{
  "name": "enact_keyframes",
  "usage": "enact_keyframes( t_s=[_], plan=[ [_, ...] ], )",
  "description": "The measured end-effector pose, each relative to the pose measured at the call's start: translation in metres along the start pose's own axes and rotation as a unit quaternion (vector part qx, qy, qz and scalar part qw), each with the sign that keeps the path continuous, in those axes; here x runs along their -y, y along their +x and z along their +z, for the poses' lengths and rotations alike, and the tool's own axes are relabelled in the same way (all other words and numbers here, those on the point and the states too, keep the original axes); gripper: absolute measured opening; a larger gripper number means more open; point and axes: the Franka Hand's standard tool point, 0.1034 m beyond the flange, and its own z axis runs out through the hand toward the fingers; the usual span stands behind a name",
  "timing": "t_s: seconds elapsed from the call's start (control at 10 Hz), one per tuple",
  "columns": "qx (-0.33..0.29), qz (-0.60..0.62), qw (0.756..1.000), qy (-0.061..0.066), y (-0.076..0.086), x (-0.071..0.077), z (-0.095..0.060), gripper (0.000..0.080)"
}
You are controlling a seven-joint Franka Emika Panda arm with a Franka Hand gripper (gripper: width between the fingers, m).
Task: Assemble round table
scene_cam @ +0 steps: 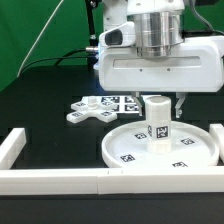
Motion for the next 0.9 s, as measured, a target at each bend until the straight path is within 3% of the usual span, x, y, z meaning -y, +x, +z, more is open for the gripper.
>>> enact_keyframes(
  t_s=[0.1,0.3,0.4,0.5,0.9],
  plan=[
    [0.0,-0.007,1.0,0.0,-0.0001,-0.0001,0.0002,0.0406],
    [-0.001,-0.088,0.996,-0.002,0.0017,-0.0006,-0.0007,0.061],
    [-0.001,-0.173,0.985,-0.011,0.0024,0.0028,-0.0032,0.0637],
    [-0.007,-0.247,0.969,-0.018,0.0036,0.0067,-0.0067,0.0637],
    [-0.017,-0.376,0.926,-0.024,0.0043,0.0038,-0.0071,0.0649]
  ],
)
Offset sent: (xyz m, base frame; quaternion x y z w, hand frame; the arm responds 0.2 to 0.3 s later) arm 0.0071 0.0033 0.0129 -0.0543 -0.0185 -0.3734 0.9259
